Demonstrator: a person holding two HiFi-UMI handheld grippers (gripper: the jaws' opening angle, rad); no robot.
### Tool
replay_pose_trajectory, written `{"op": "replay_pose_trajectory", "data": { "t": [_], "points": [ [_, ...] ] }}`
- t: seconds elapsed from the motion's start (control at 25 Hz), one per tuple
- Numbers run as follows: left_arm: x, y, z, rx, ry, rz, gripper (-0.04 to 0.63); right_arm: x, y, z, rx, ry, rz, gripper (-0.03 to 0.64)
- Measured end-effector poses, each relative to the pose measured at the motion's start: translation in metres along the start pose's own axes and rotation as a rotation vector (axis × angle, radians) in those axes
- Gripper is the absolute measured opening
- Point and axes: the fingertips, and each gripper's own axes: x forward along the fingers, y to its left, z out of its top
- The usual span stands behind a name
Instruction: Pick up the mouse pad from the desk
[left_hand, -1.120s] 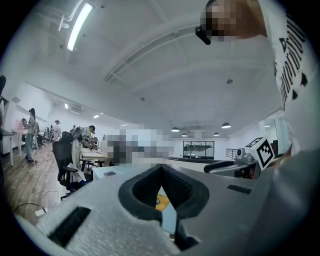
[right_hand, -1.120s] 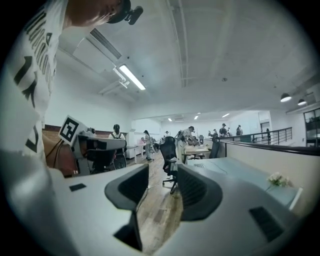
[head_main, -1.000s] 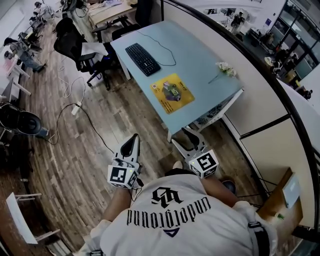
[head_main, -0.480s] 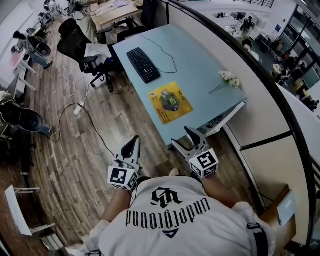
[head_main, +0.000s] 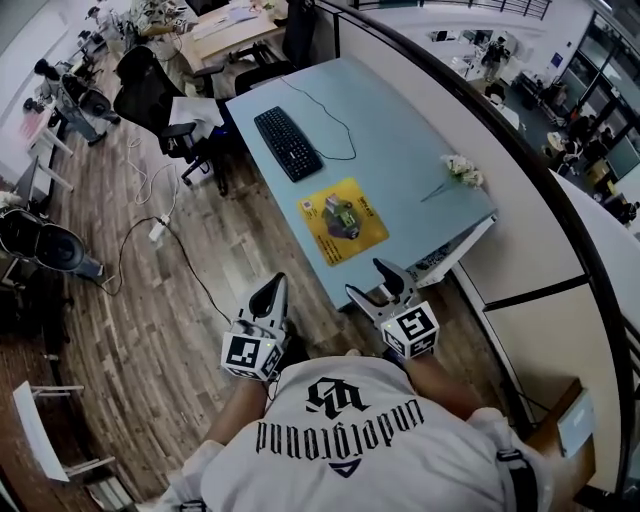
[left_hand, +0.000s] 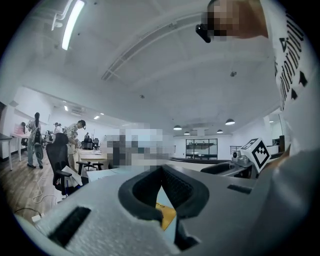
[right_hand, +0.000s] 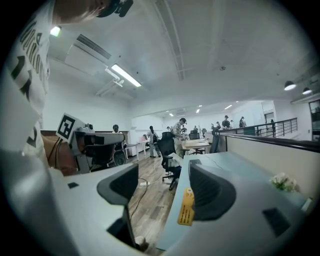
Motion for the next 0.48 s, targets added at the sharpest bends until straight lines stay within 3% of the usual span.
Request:
{"op": "replay_pose_trajectory", "data": {
  "t": [0.48],
  "points": [
    [0.048, 0.09, 0.014, -0.016, -0.057, -0.111, 0.008, 0.072, -0.013, 0.018, -0.002, 0.023, -0.134, 0.324]
  ]
}}
